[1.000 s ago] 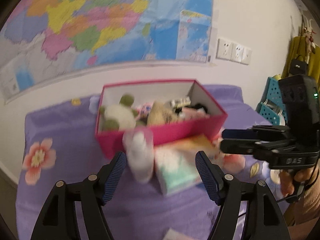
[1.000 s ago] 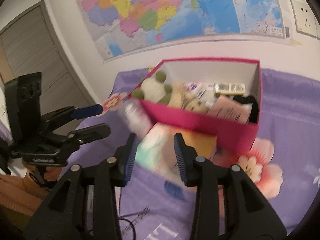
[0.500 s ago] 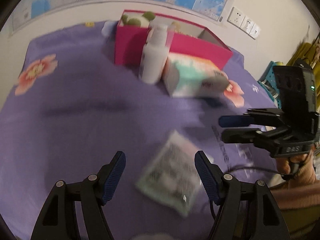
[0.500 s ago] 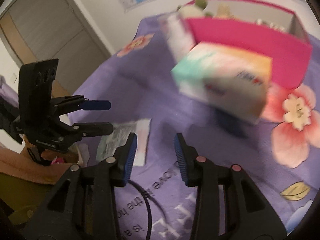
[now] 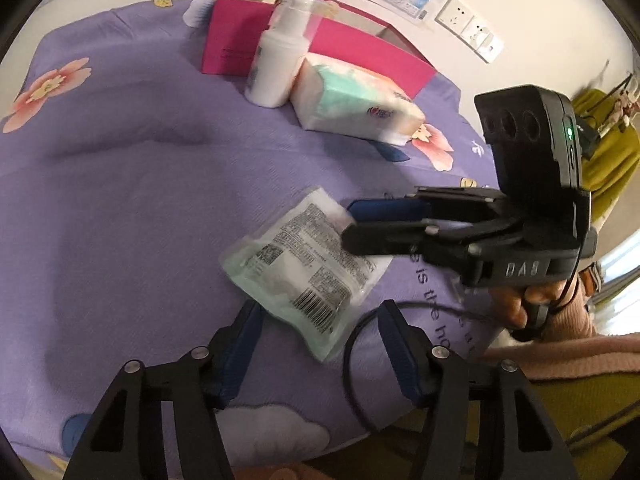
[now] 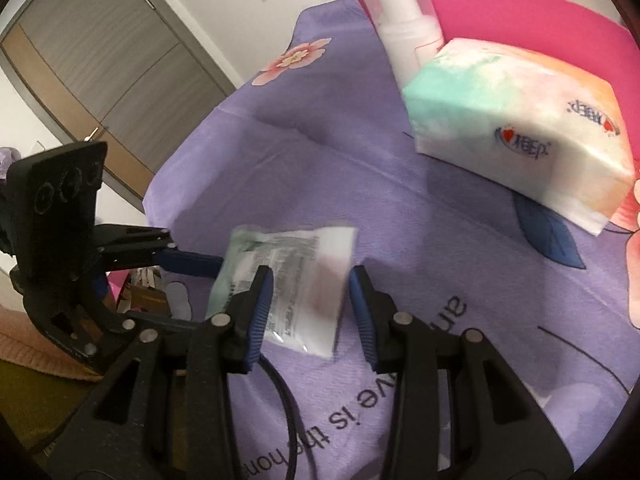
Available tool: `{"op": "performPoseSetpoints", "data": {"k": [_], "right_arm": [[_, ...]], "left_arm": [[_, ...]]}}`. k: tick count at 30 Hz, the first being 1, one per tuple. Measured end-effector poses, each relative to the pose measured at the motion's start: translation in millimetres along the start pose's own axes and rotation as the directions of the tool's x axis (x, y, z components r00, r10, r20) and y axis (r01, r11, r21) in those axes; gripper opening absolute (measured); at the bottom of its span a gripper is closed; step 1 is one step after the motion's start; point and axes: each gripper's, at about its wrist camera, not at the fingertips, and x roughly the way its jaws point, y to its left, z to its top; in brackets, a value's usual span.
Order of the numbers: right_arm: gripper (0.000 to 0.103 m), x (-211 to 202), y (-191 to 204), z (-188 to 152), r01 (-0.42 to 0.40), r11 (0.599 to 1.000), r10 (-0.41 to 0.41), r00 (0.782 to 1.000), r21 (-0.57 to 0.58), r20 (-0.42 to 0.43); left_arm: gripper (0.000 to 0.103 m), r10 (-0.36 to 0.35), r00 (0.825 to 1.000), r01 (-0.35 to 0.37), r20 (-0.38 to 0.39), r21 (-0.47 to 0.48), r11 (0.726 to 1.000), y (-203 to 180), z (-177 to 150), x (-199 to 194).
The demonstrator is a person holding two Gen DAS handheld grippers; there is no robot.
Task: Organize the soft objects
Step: 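Move the right tool to the clear plastic packet and grasp it, then lift the plastic packet with the right tool toward the pink box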
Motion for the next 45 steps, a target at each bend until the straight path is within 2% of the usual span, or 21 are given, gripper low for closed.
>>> {"op": "performPoseSetpoints", "data": {"k": [3, 5, 8, 13, 14, 15, 17, 19, 25, 28, 30, 32, 35, 40, 43, 44, 45], "right_arm": [[0.046, -2.4, -1.8, -4.8, -0.022, 1.000, 0.022, 1.000, 0.020, 0.013], [0.046, -4.9, -7.5, -7.5, -0.058, 0.997, 0.057, 0.998, 0.051, 0.025], [0.038, -7.8, -15.7, -13.8, -0.150, 0.983, 0.145, 0.988, 0.109, 0.050], [0.031, -6.4, -20.4, -17.5, -0.166, 0.974, 0.157, 0.985, 0.155, 0.069], [0.026, -6.4, -22.0, -18.2, -0.171, 0.972, 0.162, 0.984, 0.164, 0.072], [0.017, -6.7, -22.2, -19.0, -0.173, 0.971, 0.163, 0.984, 0.164, 0.072], [0.016, -4.2, -21.7, -18.2, -0.177, 0.970, 0.168, 0.983, 0.166, 0.068], [0.016, -2.8, -20.9, -16.5, -0.143, 0.976, 0.134, 0.989, 0.163, 0.064], [0.031, -10.4, -33.7, -16.1, -0.172, 0.962, 0.153, 0.983, 0.212, 0.105], [0.037, -9.5, -34.7, -15.2, -0.192, 0.958, 0.173, 0.979, 0.214, 0.107], [0.044, -8.1, -33.2, -13.6, -0.214, 0.955, 0.195, 0.975, 0.207, 0.110], [0.047, -8.6, -34.3, -12.2, -0.258, 0.943, 0.235, 0.964, 0.211, 0.127], [0.050, -4.9, -40.0, -10.4, -0.347, 0.909, 0.319, 0.936, 0.231, 0.147], [0.050, -8.7, -44.3, -10.4, -0.416, 0.877, 0.384, 0.908, 0.241, 0.167], [0.019, -14.3, -39.1, -11.2, -0.400, 0.892, 0.365, 0.912, 0.209, 0.185], [0.004, -14.8, -38.9, -11.3, -0.399, 0.894, 0.365, 0.912, 0.204, 0.187], [0.004, -16.0, -39.2, -12.0, -0.396, 0.896, 0.359, 0.912, 0.202, 0.196]], "left_arm": [[0.060, -0.017, 1.000, 0.017, 0.013, -0.016, 1.000, 1.7, 7.0, 3.2], [0.048, -0.019, 1.000, 0.020, 0.018, -0.022, 1.000, 3.1, 11.2, 5.2], [0.038, -0.020, 1.000, 0.021, 0.023, -0.029, 0.999, 8.5, 19.2, 10.5], [0.033, -0.035, 0.999, 0.036, 0.025, -0.032, 0.999, 12.0, 24.8, 14.5], [0.030, -0.045, 0.999, 0.046, 0.027, -0.036, 0.998, 13.0, 25.8, 14.5], [0.029, -0.069, 0.997, 0.070, 0.027, -0.042, 0.997, 14.9, 26.6, 15.1], [0.025, -0.094, 0.995, 0.095, 0.029, -0.047, 0.994, 16.8, 27.1, 14.7], [0.022, -0.117, 0.992, 0.119, 0.039, -0.045, 0.992, 16.8, 27.1, 13.9], [0.017, -0.161, 0.985, 0.164, 0.062, -0.038, 0.986, 18.7, 26.2, 10.3], [0.014, -0.218, 0.973, 0.221, 0.073, -0.040, 0.974, 22.3, 26.5, 7.5], [0.014, -0.247, 0.966, 0.251, 0.081, -0.046, 0.967, 25.2, 25.6, 4.7], [0.012, -0.273, 0.958, 0.277, 0.084, -0.049, 0.959, 25.6, 25.7, 4.0], [0.012, -0.326, 0.941, 0.332, 0.089, -0.057, 0.942, 27.6, 23.9, 2.2], [0.012, -0.397, 0.913, 0.404, 0.091, -0.068, 0.912, 30.8, 23.3, 4.1], [0.012, -0.378, 0.922, 0.384, 0.085, -0.079, 0.920, 31.9, 25.3, 6.2], [0.012, -0.376, 0.923, 0.383, 0.084, -0.083, 0.920, 32.4, 26.3, 6.3], [0.012, -0.374, 0.924, 0.380, 0.084, -0.081, 0.921, 31.3, 28.2, 6.2]]}}
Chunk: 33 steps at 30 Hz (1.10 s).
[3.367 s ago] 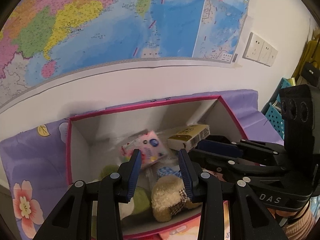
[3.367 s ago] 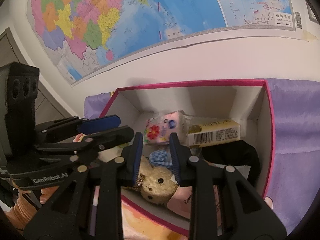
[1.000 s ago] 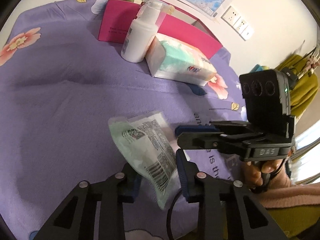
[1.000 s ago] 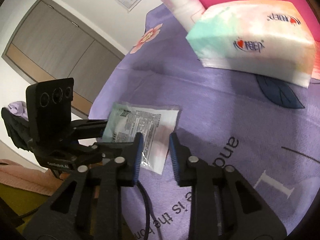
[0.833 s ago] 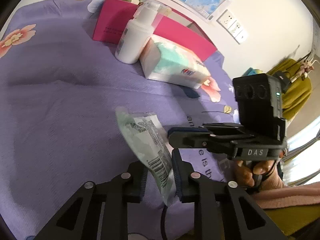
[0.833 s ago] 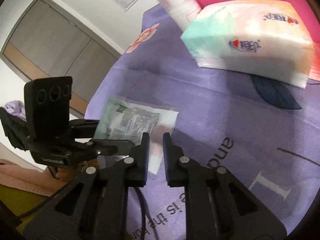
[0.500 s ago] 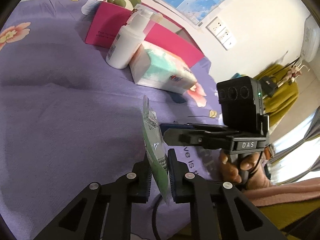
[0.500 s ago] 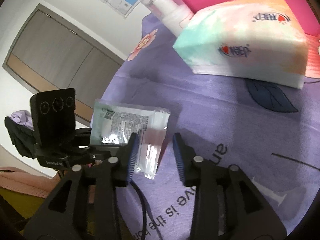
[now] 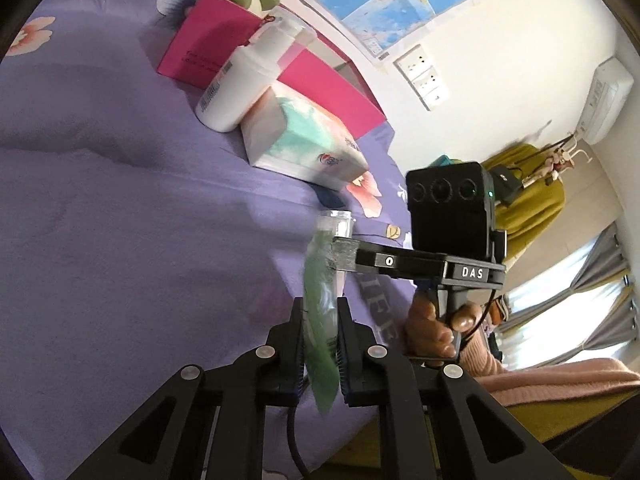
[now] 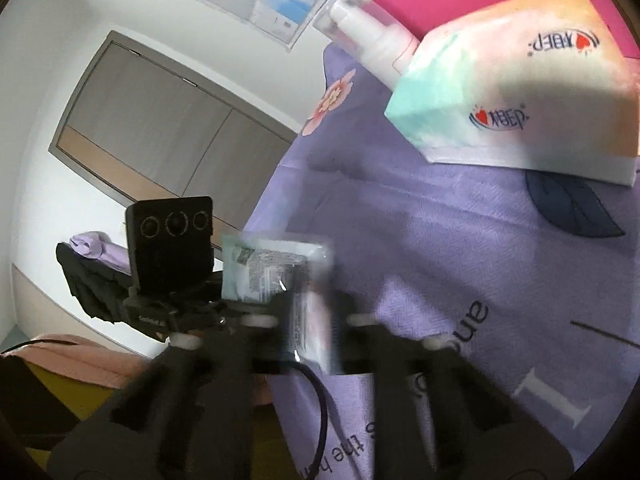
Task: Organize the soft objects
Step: 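Lift the plastic packet with the right tool toward the pink box, then lower the plastic packet into the box and open the right tool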
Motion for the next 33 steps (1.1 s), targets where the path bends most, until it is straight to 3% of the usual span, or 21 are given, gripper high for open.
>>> {"op": "performPoseSetpoints", "data": {"k": [3, 7, 16, 28, 33], "right_arm": [[0.003, -4.2, 7.5, -1.2, 0.046, 0.998, -0.045, 0.999, -0.041, 0.021], [0.003, -15.7, 17.4, 1.8, 0.095, 0.993, -0.090, 0.993, -0.064, 0.070], [0.002, -51.0, 39.5, 23.6, 0.232, 0.968, -0.210, 0.959, -0.099, 0.192], [0.003, -99.1, 64.5, 80.0, 0.327, 0.933, -0.261, 0.901, -0.147, 0.347], [0.003, -109.7, 68.9, 112.4, 0.354, 0.922, -0.270, 0.878, -0.157, 0.394]], "left_arm": [[0.016, 0.051, 0.999, -0.051, -0.003, 0.033, 0.998, -6.8, 5.3, 3.4], [0.035, 0.111, 0.994, -0.111, 0.020, 0.033, 0.993, -8.7, 16.6, 3.1], [0.033, 0.139, 0.988, -0.146, 0.065, 0.115, 0.983, -27.4, 51.9, 8.7], [0.033, 0.174, 0.970, -0.213, 0.167, 0.250, 0.945, -72.0, 126.5, 3.9], [0.033, 0.224, 0.956, -0.271, 0.191, 0.278, 0.922, -85.8, 162.4, 6.5]]}}
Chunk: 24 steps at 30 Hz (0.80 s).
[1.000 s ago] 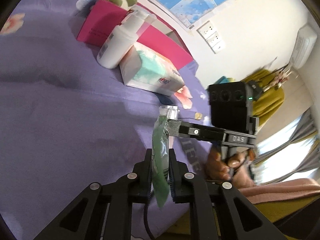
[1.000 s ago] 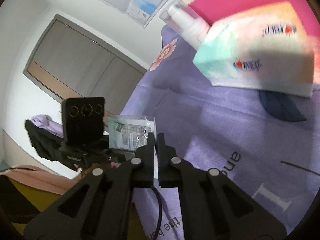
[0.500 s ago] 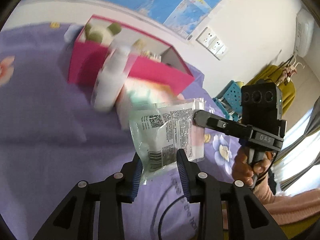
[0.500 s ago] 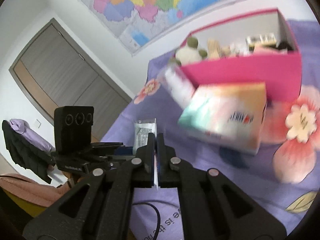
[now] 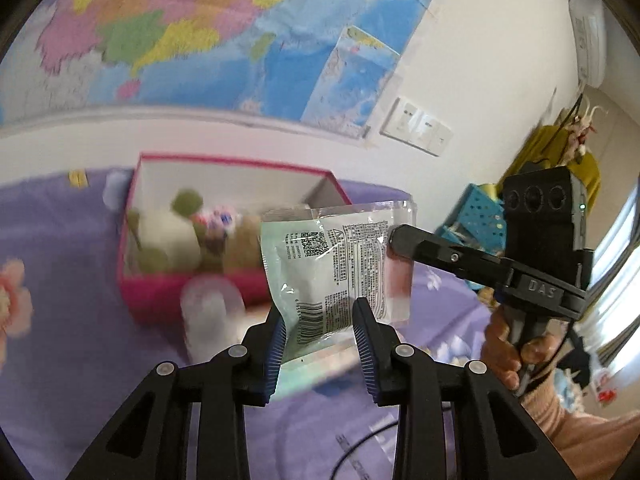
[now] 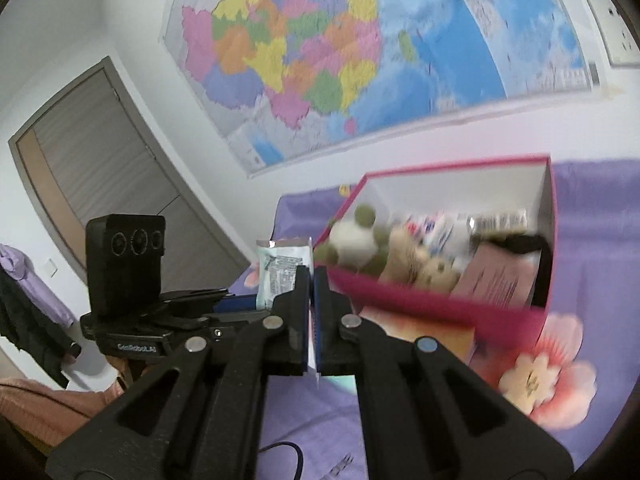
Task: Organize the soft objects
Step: 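Lower the plastic packet into the box and open the right tool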
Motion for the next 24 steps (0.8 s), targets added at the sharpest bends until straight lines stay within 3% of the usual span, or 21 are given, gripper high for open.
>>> {"op": "performPoseSetpoints", "data": {"k": [8, 14, 24], "right_arm": [[0.003, 13.4, -21.7, 41.2, 0.039, 0.999, -0.040, 0.998, 0.029, 0.048], [0.003, 33.5, -42.6, 60.4, 0.073, 0.996, -0.075, 0.997, 0.060, 0.036], [0.003, 65.3, -68.8, 77.4, 0.135, 0.988, -0.136, 0.991, 0.076, 0.003]], "left_arm": [[0.033, 0.070, 0.997, -0.069, -0.014, 0.037, 0.997, 6.1, 46.9, 19.5], [0.033, 0.100, 0.994, -0.099, -0.044, 0.014, 0.995, 19.8, 73.0, 39.5], [0.033, 0.144, 0.984, -0.147, -0.102, -0.025, 0.989, 43.9, 93.5, 72.7]]}}
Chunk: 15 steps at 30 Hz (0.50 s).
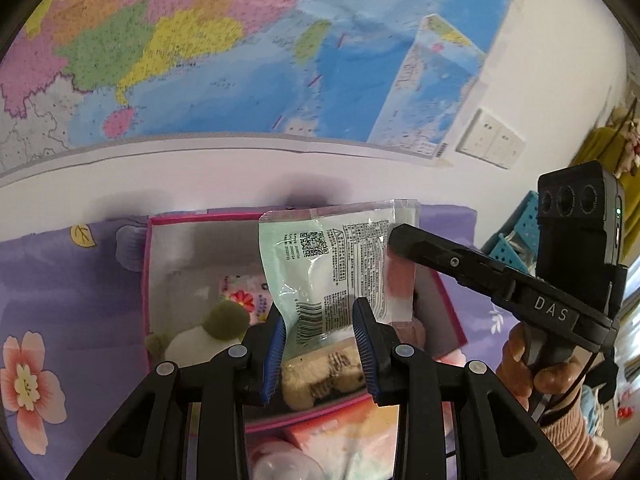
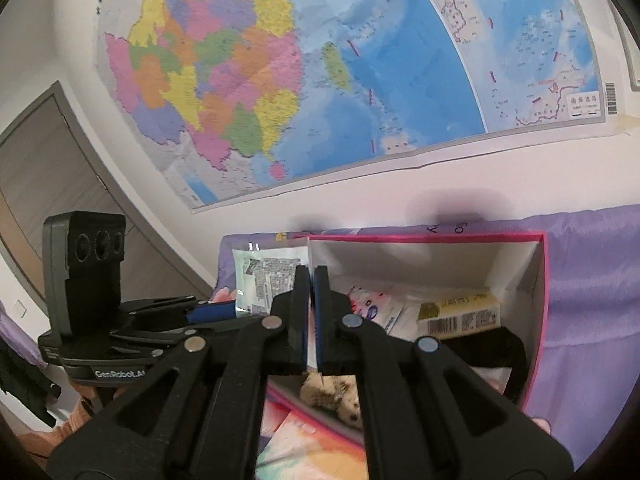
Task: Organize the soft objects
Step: 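Lower the plastic packet into the box and open the right tool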
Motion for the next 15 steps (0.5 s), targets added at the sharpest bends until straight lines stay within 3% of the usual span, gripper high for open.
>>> {"op": "performPoseSetpoints", "data": {"k": [15], "right_arm": [[0.013, 29.8, -27.9, -3.3, 0.103, 0.993, -0.101, 0.993, 0.050, -0.054]], "left_arm": [[0.035, 0.071, 0.997, -0.073, -0.043, -0.053, 0.996, 19.7, 3.9, 30.2]]}}
